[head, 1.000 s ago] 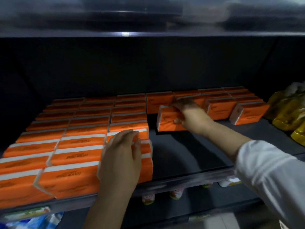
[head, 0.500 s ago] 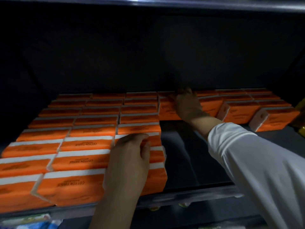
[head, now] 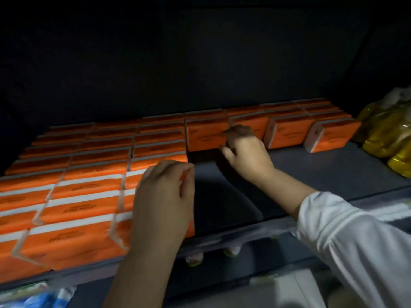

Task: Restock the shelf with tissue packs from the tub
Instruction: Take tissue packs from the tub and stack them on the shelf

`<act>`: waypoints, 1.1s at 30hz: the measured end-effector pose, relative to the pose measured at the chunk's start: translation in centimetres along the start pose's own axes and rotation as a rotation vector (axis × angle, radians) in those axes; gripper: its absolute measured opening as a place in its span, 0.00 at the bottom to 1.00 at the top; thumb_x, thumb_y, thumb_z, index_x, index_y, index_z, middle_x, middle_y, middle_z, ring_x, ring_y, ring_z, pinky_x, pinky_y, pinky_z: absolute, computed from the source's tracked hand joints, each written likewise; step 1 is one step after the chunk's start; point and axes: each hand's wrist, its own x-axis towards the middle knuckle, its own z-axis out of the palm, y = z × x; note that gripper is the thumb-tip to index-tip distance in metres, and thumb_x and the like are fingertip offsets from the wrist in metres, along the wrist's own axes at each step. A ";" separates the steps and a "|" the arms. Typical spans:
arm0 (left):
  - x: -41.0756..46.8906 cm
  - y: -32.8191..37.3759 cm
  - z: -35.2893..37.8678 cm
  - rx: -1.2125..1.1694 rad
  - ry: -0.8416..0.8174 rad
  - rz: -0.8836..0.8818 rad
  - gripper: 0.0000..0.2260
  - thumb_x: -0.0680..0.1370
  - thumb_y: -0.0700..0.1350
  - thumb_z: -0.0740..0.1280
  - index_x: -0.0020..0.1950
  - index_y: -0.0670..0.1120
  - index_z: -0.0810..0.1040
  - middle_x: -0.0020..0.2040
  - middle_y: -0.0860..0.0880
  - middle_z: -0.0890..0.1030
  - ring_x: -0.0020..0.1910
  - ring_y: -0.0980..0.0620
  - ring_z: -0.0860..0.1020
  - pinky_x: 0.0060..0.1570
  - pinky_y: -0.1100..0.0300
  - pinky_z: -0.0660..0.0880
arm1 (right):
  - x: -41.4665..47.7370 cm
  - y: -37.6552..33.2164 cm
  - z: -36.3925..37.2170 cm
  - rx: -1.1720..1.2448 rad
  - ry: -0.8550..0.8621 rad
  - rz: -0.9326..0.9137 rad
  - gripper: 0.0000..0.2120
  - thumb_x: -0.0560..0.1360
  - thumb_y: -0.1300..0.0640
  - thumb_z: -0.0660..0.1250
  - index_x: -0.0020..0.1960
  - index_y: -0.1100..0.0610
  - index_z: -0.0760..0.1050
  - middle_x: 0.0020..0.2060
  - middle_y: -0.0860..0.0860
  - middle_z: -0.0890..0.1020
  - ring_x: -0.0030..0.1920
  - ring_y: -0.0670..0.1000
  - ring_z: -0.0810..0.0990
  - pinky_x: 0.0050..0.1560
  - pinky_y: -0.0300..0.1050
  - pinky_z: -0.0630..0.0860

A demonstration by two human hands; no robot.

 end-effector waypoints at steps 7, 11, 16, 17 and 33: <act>-3.3 7.0 3.8 -0.046 -0.164 0.207 0.09 0.76 0.45 0.63 0.52 0.46 0.81 0.51 0.49 0.80 0.51 0.46 0.75 0.53 0.55 0.70 | -16.3 5.7 -5.5 0.020 -0.092 0.032 0.14 0.73 0.54 0.64 0.54 0.59 0.78 0.46 0.55 0.80 0.46 0.58 0.77 0.50 0.43 0.69; -7.5 11.4 7.1 -0.024 -0.439 0.374 0.08 0.73 0.45 0.65 0.49 0.46 0.82 0.48 0.49 0.81 0.47 0.44 0.77 0.46 0.50 0.76 | -27.7 10.2 -8.2 0.047 -0.263 0.266 0.15 0.74 0.50 0.61 0.54 0.57 0.78 0.45 0.54 0.79 0.47 0.57 0.78 0.50 0.44 0.72; -12.5 16.2 11.1 0.038 -0.692 0.578 0.13 0.70 0.53 0.63 0.48 0.49 0.82 0.45 0.50 0.82 0.45 0.45 0.79 0.42 0.52 0.78 | -39.0 13.8 -9.9 0.126 -0.236 0.658 0.12 0.70 0.58 0.67 0.52 0.58 0.81 0.44 0.54 0.82 0.46 0.57 0.80 0.47 0.35 0.67; -13.2 17.0 11.8 0.027 -0.716 0.595 0.15 0.71 0.54 0.61 0.50 0.49 0.82 0.47 0.51 0.81 0.47 0.46 0.79 0.45 0.53 0.77 | -40.5 14.2 -9.9 0.131 -0.208 0.712 0.11 0.70 0.60 0.68 0.52 0.58 0.81 0.45 0.54 0.82 0.47 0.56 0.80 0.47 0.34 0.66; -18.3 22.6 20.6 -0.053 -0.982 0.637 0.14 0.77 0.53 0.63 0.61 0.53 0.77 0.58 0.55 0.76 0.57 0.54 0.71 0.55 0.55 0.71 | -48.2 21.2 -11.8 -0.139 -0.453 1.051 0.29 0.70 0.50 0.69 0.70 0.51 0.66 0.69 0.54 0.64 0.68 0.59 0.63 0.67 0.52 0.61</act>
